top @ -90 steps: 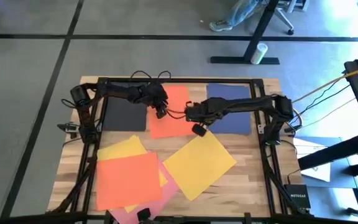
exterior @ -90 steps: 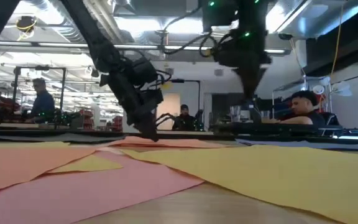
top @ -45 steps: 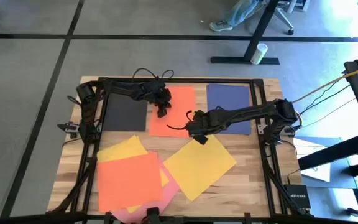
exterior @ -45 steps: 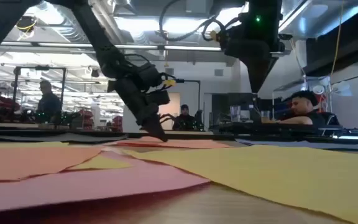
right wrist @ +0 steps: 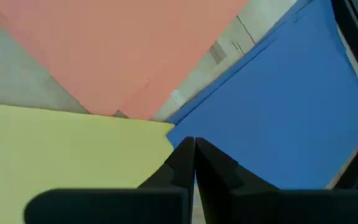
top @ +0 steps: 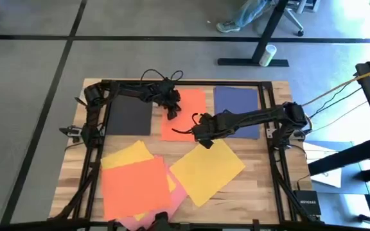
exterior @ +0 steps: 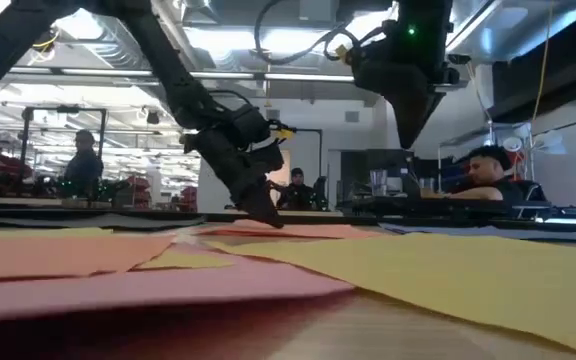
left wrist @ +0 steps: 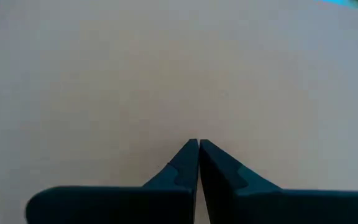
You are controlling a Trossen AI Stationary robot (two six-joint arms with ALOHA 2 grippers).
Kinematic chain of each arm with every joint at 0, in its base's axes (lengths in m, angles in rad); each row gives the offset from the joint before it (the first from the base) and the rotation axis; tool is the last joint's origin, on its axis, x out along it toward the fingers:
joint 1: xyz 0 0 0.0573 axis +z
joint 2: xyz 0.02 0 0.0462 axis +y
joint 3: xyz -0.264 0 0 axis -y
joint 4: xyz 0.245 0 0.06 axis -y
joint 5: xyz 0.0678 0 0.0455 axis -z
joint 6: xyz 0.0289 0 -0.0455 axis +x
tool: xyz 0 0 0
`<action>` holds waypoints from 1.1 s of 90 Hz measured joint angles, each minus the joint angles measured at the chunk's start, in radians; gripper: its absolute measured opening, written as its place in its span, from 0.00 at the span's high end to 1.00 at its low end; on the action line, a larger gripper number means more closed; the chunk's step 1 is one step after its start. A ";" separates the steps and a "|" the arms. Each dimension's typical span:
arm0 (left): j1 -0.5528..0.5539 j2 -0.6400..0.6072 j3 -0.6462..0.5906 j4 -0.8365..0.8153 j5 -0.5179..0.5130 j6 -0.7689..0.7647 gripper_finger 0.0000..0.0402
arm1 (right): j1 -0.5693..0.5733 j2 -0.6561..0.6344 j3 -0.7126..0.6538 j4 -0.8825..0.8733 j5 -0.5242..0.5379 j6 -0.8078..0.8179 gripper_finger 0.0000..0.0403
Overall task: Organize paper
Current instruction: Stack the orange on top of the other orange paper, then move the yellow paper to the bottom left of the table
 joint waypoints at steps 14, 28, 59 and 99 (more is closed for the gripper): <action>-0.015 -0.092 -0.005 -0.119 -0.008 0.013 1.00 | 0.000 0.000 -0.043 0.108 -0.006 -0.047 1.00; -0.044 -0.222 -0.002 -0.222 -0.019 0.062 1.00 | 0.015 0.002 -0.108 0.215 -0.078 -0.068 1.00; -0.210 -0.397 -0.090 -0.545 -0.029 0.005 1.00 | 0.180 0.020 -0.233 0.503 -0.234 0.007 1.00; -0.549 -0.448 -0.223 -0.524 -0.125 -0.308 1.00 | 0.395 0.147 -0.293 0.525 -0.427 0.080 1.00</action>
